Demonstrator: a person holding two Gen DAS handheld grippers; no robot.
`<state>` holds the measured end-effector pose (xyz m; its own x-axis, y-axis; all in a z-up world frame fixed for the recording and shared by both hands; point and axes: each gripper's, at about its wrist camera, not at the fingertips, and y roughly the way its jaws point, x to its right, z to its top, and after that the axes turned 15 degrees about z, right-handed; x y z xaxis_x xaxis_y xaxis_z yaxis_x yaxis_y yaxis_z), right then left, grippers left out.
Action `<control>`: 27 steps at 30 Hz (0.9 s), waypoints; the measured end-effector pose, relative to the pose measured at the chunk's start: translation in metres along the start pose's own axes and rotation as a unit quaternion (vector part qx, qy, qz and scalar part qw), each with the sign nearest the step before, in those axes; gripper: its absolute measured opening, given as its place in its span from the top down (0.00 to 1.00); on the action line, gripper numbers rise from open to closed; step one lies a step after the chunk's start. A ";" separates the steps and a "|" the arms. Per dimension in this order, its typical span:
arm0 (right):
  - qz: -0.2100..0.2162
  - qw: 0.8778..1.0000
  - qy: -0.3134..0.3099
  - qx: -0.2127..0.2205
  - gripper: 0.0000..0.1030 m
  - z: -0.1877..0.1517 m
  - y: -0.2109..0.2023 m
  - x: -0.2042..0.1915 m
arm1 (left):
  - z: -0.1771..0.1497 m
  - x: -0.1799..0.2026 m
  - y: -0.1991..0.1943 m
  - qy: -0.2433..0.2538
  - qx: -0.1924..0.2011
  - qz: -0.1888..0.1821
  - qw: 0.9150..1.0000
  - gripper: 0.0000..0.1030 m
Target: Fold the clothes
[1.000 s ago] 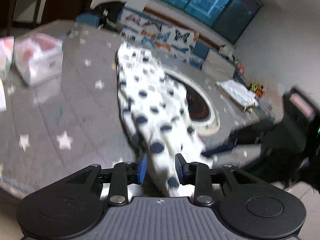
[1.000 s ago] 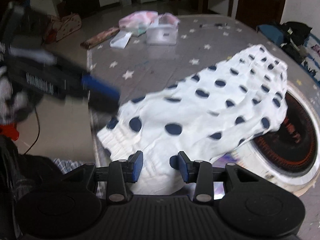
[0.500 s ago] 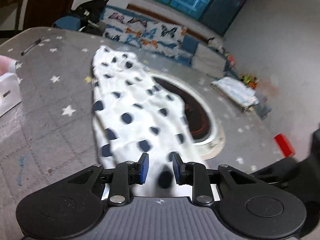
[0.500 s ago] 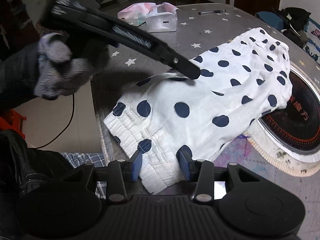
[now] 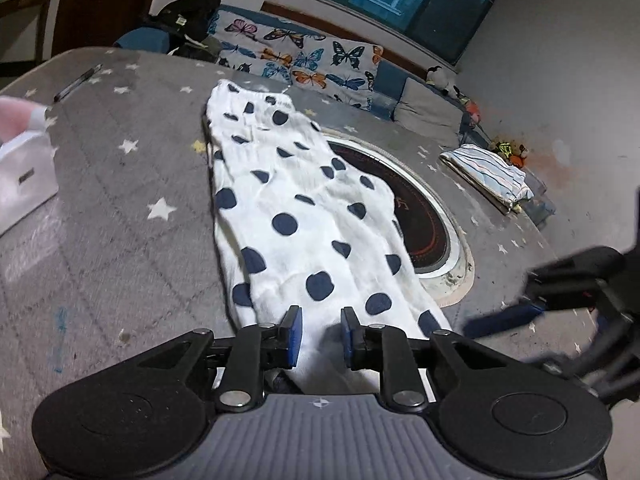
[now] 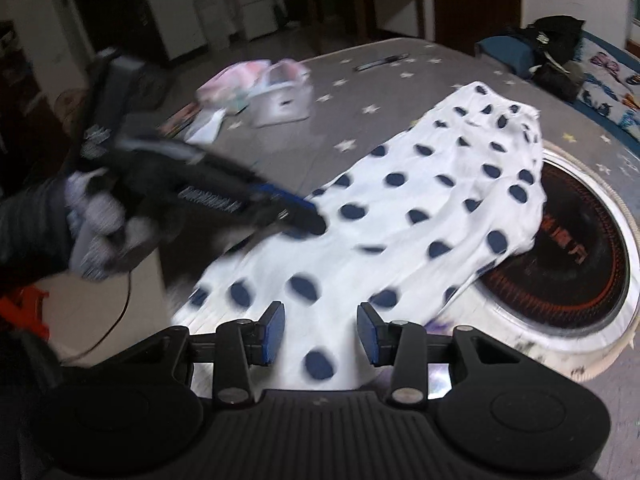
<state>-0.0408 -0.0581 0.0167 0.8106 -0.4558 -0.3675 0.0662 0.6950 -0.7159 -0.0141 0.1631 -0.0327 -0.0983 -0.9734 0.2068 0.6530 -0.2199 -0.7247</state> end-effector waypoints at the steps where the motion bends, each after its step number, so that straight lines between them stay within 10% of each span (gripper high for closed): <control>1: 0.000 1.000 0.004 0.003 0.61 0.002 0.004 0.005 | 0.001 0.001 0.000 0.003 0.001 0.000 1.000 0.79; 10: 0.003 0.999 0.044 -0.017 0.61 -0.010 0.015 0.034 | 0.001 -0.004 0.007 0.005 -0.016 0.004 1.000 0.79; 27: -0.094 0.985 0.123 0.080 0.62 0.024 -0.011 0.146 | 0.041 0.026 0.029 0.052 -0.004 0.010 0.999 0.76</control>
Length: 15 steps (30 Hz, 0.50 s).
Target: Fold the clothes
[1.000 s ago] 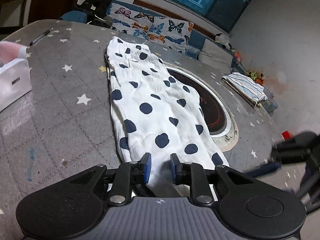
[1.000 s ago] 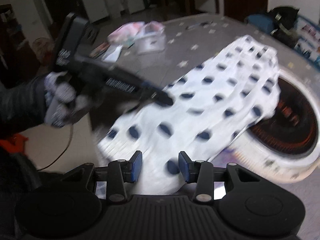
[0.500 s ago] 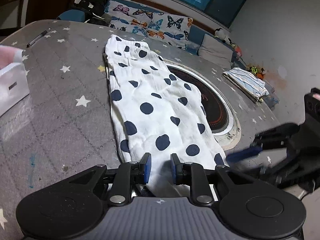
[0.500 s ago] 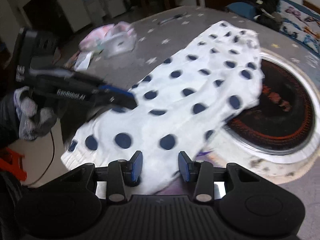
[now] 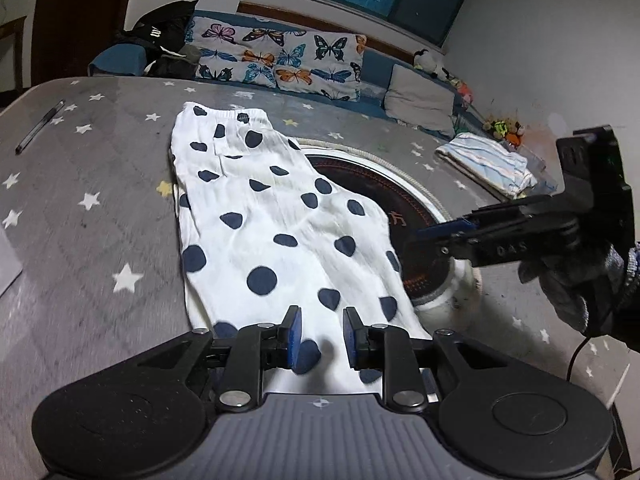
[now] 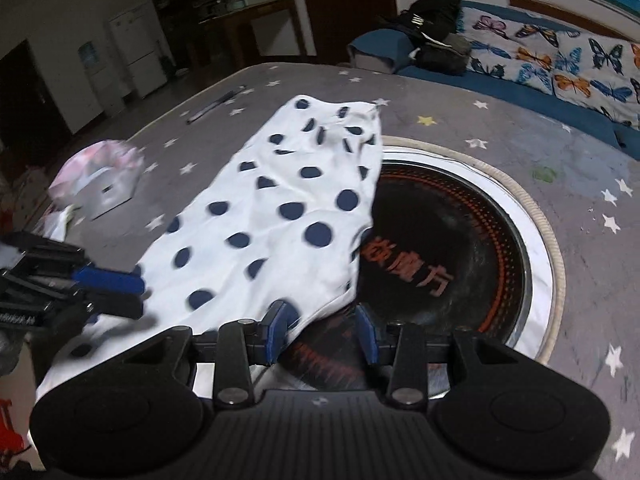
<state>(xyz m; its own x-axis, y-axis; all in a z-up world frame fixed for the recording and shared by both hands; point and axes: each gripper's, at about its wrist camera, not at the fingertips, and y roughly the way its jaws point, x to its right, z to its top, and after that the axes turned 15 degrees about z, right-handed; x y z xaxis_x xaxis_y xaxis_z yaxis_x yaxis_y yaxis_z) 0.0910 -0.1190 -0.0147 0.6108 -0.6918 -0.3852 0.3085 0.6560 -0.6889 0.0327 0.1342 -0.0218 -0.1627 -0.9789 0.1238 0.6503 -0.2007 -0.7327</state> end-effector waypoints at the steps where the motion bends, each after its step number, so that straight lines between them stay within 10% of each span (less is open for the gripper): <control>1: 0.002 1.000 0.004 0.002 0.63 0.001 0.003 0.004 | 0.002 0.000 0.004 0.003 -0.002 0.002 1.000 0.76; 6: 0.014 1.000 0.020 0.008 0.64 0.005 0.017 0.021 | 0.010 -0.001 0.018 0.009 -0.011 0.009 1.000 0.75; 15: 0.023 1.000 0.014 0.007 0.95 0.005 0.024 0.021 | 0.012 -0.008 0.031 0.006 -0.025 0.016 1.000 0.75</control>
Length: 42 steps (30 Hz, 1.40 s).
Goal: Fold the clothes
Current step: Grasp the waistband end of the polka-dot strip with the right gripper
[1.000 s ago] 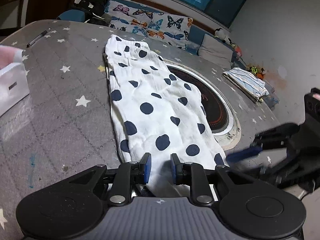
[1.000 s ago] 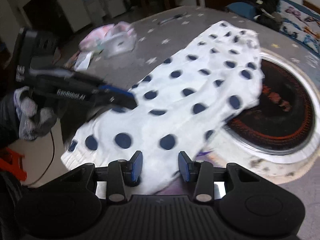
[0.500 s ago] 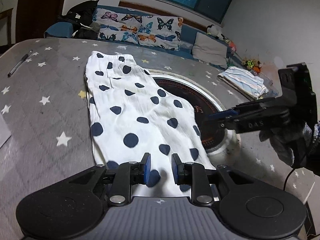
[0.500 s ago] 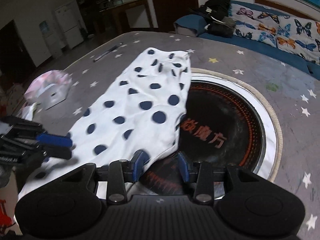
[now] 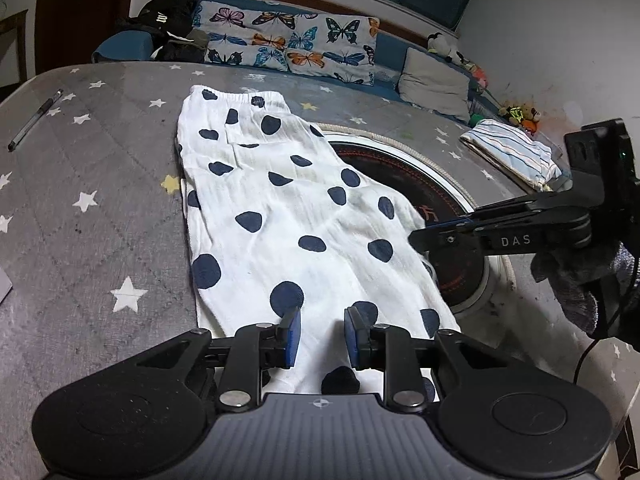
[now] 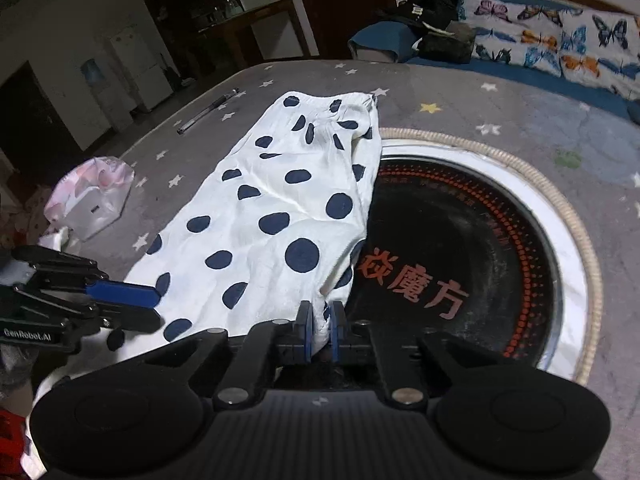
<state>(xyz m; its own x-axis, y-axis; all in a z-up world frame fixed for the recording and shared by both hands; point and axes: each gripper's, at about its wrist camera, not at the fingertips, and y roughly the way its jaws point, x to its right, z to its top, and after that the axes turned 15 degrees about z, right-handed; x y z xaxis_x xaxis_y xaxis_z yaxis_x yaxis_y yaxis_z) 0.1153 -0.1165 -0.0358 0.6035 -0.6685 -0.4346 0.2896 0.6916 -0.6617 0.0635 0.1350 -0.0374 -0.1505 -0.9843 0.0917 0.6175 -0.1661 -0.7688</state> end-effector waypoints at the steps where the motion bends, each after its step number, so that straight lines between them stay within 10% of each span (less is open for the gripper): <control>1: -0.007 1.000 -0.006 -0.001 0.95 0.000 -0.001 -0.002 | 0.000 0.000 0.000 0.001 0.000 0.000 1.000 0.75; 12: -0.069 0.996 -0.052 -0.006 0.94 -0.007 -0.019 -0.019 | -0.005 0.000 -0.008 0.012 0.002 0.007 1.000 0.74; 27: -0.014 0.994 -0.096 -0.046 0.89 -0.007 0.013 -0.049 | -0.009 0.023 -0.006 0.037 0.007 -0.019 0.999 0.69; 42: -0.053 0.997 -0.053 0.002 0.87 0.112 0.050 0.005 | -0.011 0.034 -0.006 0.051 0.012 -0.061 0.997 0.62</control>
<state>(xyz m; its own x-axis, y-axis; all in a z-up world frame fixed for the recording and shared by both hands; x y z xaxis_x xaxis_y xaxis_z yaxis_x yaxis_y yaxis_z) 0.2156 -0.0548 -0.0028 0.6437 -0.7061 -0.2951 0.3590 0.6192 -0.6983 0.0460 0.1034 -0.0366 -0.3025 -0.9459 0.1172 0.6086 -0.2863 -0.7401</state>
